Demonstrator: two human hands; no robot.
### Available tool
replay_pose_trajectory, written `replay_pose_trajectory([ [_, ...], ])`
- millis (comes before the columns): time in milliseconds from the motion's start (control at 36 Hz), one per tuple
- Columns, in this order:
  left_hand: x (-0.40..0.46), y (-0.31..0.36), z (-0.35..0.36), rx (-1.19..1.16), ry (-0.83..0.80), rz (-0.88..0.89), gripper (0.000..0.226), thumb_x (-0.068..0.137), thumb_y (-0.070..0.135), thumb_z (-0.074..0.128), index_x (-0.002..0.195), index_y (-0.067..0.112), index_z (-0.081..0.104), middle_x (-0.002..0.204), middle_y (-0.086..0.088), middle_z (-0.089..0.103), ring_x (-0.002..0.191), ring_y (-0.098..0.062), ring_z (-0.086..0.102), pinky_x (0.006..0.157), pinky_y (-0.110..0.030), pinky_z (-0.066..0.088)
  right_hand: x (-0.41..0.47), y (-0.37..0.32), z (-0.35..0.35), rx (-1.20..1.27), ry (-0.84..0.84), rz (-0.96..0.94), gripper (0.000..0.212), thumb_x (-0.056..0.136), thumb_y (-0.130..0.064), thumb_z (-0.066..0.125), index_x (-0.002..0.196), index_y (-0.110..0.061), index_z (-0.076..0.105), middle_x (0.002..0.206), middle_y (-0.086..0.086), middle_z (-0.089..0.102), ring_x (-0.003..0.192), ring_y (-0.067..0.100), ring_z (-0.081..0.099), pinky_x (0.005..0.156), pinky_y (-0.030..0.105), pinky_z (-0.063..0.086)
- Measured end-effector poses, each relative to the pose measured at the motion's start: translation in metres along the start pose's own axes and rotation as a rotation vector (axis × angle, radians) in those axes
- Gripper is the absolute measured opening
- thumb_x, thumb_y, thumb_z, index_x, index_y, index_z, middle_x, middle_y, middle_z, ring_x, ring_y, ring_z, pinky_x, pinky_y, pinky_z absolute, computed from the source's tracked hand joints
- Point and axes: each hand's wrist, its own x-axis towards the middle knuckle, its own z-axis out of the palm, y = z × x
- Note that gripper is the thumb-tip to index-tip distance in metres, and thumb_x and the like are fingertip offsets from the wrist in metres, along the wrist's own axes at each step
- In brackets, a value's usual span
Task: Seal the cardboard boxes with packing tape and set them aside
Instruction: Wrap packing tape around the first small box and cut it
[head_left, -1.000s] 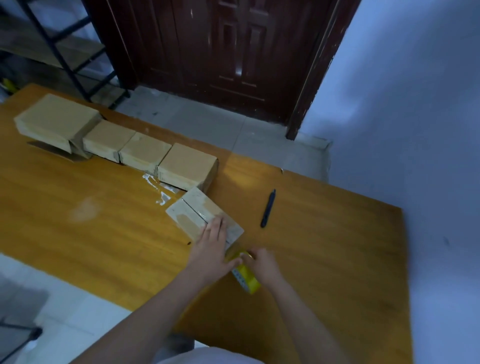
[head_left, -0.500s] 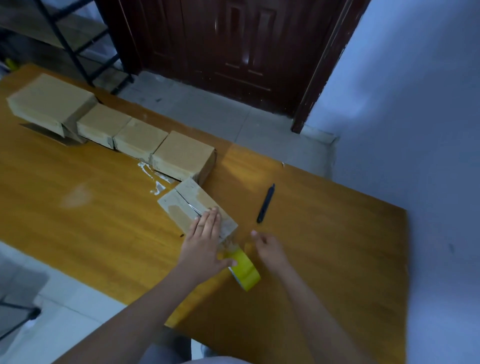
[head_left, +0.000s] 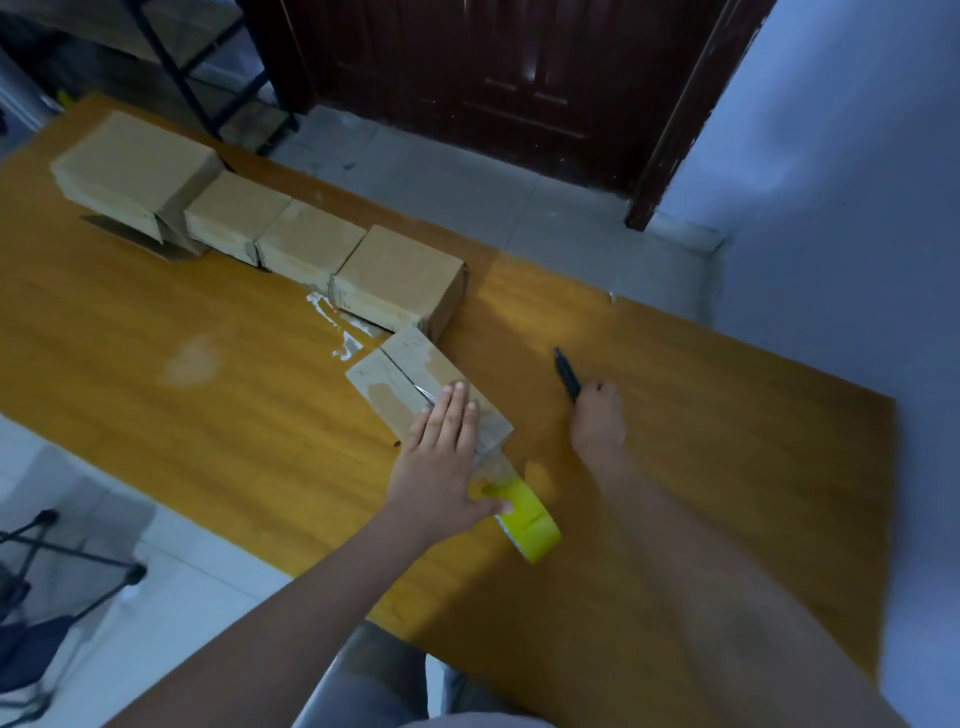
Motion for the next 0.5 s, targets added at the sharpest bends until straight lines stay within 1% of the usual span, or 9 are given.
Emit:
replay_pose_trajectory([
  [28, 0.0, 0.001, -0.002, 0.019, -0.012, -0.008, 0.122, 0.071, 0.09, 0.028, 0.141, 0.006, -0.026, 0.151, -0.011, -0.033, 0.14, -0.024, -0.031, 0.115, -0.043, -0.015, -0.002, 0.009, -0.001, 0.022, -0.01, -0.02, 0.024, 0.094, -0.001, 0.042, 0.116, 0.0, 0.051, 0.118, 0.02, 0.045, 0.108, 0.036, 0.048, 0.087, 0.042, 0.043],
  [83, 0.0, 0.002, -0.005, 0.067, -0.008, -0.026, 0.122, 0.07, 0.091, 0.026, 0.139, 0.006, -0.028, 0.15, -0.013, -0.035, 0.138, -0.026, -0.035, 0.114, -0.049, -0.018, -0.007, 0.027, -0.005, 0.079, -0.027, -0.047, 0.026, 0.092, -0.004, 0.047, 0.117, -0.002, 0.053, 0.114, 0.019, 0.046, 0.102, 0.036, 0.052, 0.086, 0.04, 0.044],
  [194, 0.0, 0.003, -0.004, 0.031, -0.015, -0.032, 0.124, 0.068, 0.092, 0.027, 0.14, 0.007, -0.028, 0.149, -0.015, -0.038, 0.137, -0.028, -0.037, 0.115, -0.047, -0.018, -0.027, 0.055, -0.023, 0.136, 0.023, -0.1, 0.033, 0.089, 0.0, 0.051, 0.121, -0.006, 0.055, 0.11, 0.015, 0.049, 0.101, 0.033, 0.051, 0.087, 0.039, 0.042],
  [278, 0.001, 0.002, -0.004, -0.025, -0.004, -0.034, 0.127, 0.066, 0.093, 0.031, 0.144, 0.012, -0.027, 0.151, -0.012, -0.036, 0.139, -0.027, -0.034, 0.116, -0.045, -0.015, -0.047, 0.065, -0.039, 0.175, 0.081, -0.292, 0.033, 0.089, -0.001, 0.053, 0.121, -0.01, 0.059, 0.102, 0.011, 0.061, 0.091, 0.031, 0.059, 0.074, 0.039, 0.046],
  [333, 0.001, 0.002, -0.005, -0.032, -0.008, -0.043, 0.128, 0.064, 0.094, 0.031, 0.143, 0.014, -0.03, 0.151, -0.012, -0.035, 0.139, -0.027, -0.034, 0.117, -0.045, -0.014, -0.064, 0.064, -0.052, 0.154, 0.118, -0.466, 0.025, 0.093, -0.014, 0.055, 0.116, -0.013, 0.062, 0.091, 0.006, 0.064, 0.082, 0.028, 0.062, 0.062, 0.033, 0.046],
  [361, 0.001, 0.002, -0.006, -0.029, -0.013, -0.048, 0.128, 0.063, 0.094, 0.031, 0.143, 0.015, -0.032, 0.151, -0.012, -0.036, 0.139, -0.028, -0.034, 0.117, -0.045, -0.013, -0.071, 0.062, -0.06, 0.096, 0.182, -0.571, 0.025, 0.094, -0.026, 0.051, 0.114, -0.016, 0.065, 0.087, 0.003, 0.065, 0.079, 0.024, 0.062, 0.057, 0.028, 0.044],
  [417, 0.001, 0.003, -0.007, -0.025, -0.024, -0.058, 0.128, 0.063, 0.095, 0.031, 0.142, 0.016, -0.033, 0.151, -0.012, -0.036, 0.139, -0.028, -0.034, 0.117, -0.046, -0.012, -0.084, 0.055, -0.071, -0.034, 0.283, -0.771, 0.045, 0.095, -0.049, 0.034, 0.108, -0.022, 0.069, 0.079, -0.003, 0.064, 0.072, 0.018, 0.062, 0.049, 0.021, 0.041],
  [444, 0.001, 0.003, -0.008, -0.024, -0.03, -0.061, 0.128, 0.062, 0.095, 0.03, 0.142, 0.016, -0.033, 0.151, -0.012, -0.036, 0.139, -0.028, -0.034, 0.117, -0.046, -0.012, -0.088, 0.052, -0.073, -0.08, 0.301, -0.853, 0.052, 0.094, -0.054, 0.029, 0.104, -0.024, 0.07, 0.075, -0.004, 0.063, 0.069, 0.017, 0.062, 0.048, 0.02, 0.043],
  [500, 0.001, 0.004, -0.009, -0.021, -0.04, -0.065, 0.129, 0.062, 0.095, 0.03, 0.142, 0.016, -0.033, 0.151, -0.012, -0.037, 0.139, -0.028, -0.034, 0.117, -0.047, -0.011, -0.094, 0.046, -0.075, -0.119, 0.283, -0.961, 0.05, 0.091, -0.055, 0.033, 0.098, -0.024, 0.072, 0.069, -0.004, 0.059, 0.064, 0.018, 0.06, 0.049, 0.022, 0.044],
])
